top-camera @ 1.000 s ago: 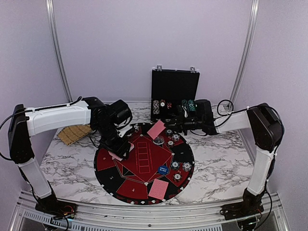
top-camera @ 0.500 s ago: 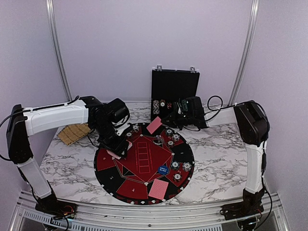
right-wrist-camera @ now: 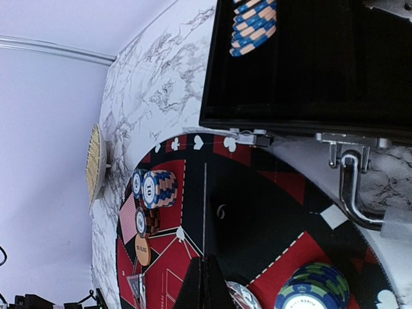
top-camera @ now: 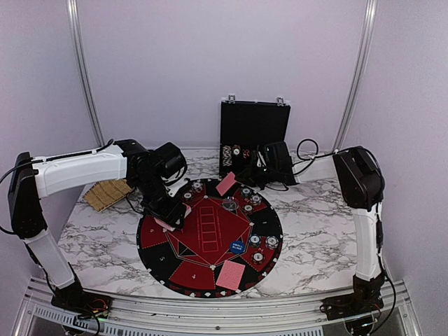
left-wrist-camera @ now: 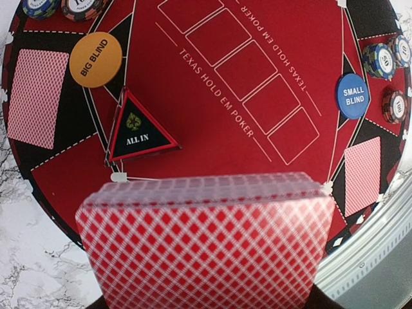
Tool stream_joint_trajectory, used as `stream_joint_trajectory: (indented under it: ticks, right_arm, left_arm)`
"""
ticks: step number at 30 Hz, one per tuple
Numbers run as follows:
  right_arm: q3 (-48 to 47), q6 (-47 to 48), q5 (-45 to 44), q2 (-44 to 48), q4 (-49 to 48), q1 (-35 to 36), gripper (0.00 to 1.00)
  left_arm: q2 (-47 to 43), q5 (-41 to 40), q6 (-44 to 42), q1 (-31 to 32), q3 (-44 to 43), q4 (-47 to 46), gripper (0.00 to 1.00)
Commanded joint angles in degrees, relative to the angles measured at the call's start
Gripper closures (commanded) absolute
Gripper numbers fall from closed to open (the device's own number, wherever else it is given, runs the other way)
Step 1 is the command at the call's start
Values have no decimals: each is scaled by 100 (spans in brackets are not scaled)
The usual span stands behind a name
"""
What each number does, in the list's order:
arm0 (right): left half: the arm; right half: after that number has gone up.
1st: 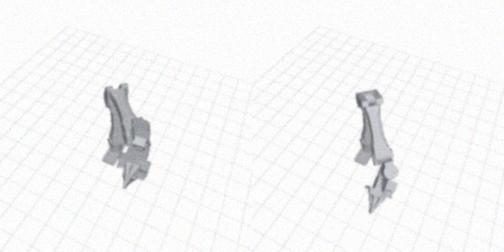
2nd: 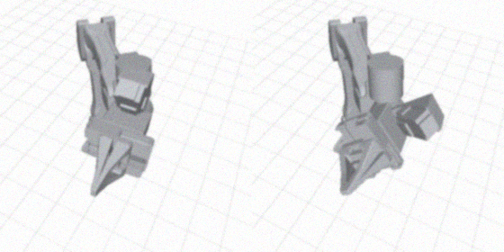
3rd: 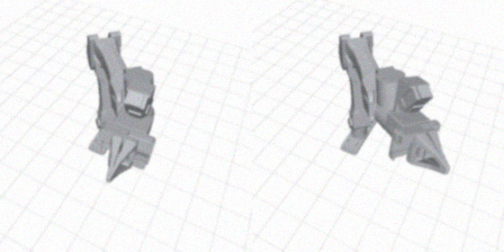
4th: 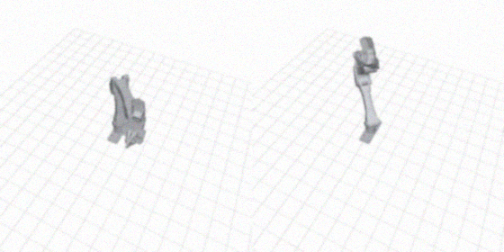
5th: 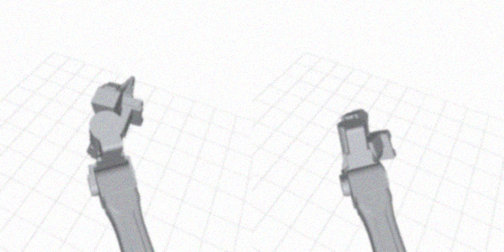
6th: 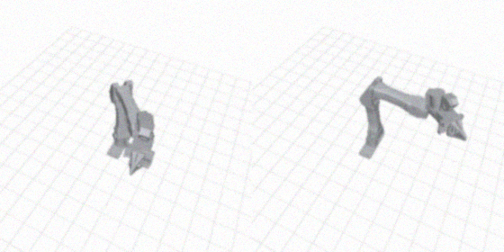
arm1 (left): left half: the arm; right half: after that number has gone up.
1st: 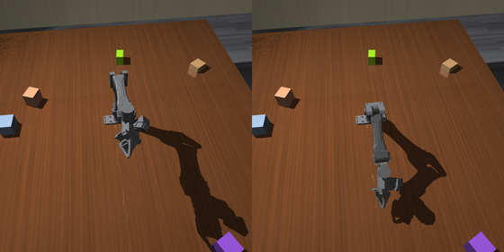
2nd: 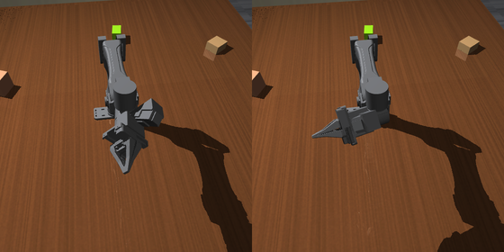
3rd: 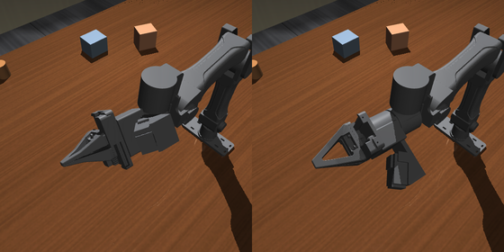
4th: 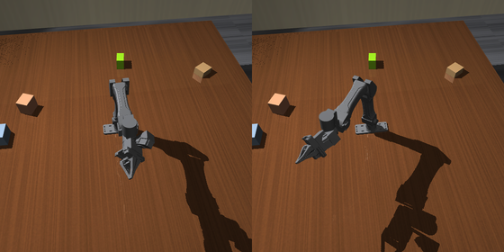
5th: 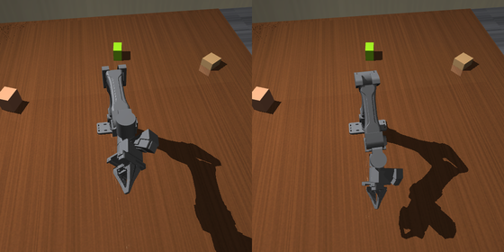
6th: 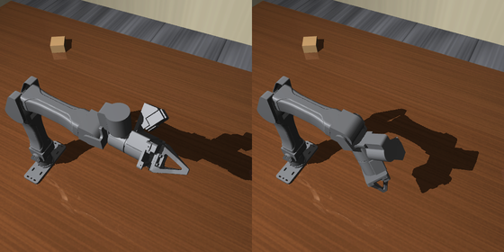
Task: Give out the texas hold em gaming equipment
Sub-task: Distribute the poker card in the dealer area.
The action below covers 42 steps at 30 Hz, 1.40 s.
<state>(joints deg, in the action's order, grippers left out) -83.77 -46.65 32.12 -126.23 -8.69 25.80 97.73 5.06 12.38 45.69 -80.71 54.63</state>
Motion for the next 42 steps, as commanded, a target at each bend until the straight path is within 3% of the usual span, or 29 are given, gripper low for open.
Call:
stream_joint_trajectory:
  ticks: [1,27,42]
  right_arm:
    - [-293,120,-187,-156,159,-49,100]
    - [-966,817,-895,-422,1348,416,100]
    - [-1355,1368,-1569,-223,1998,580,64]
  left_arm:
    - [-220,35,-75,-43,28,-14,59]
    - [-190,69,-68,-52,28,-14,59]
    - [-143,105,-100,-52,7,-39,59]
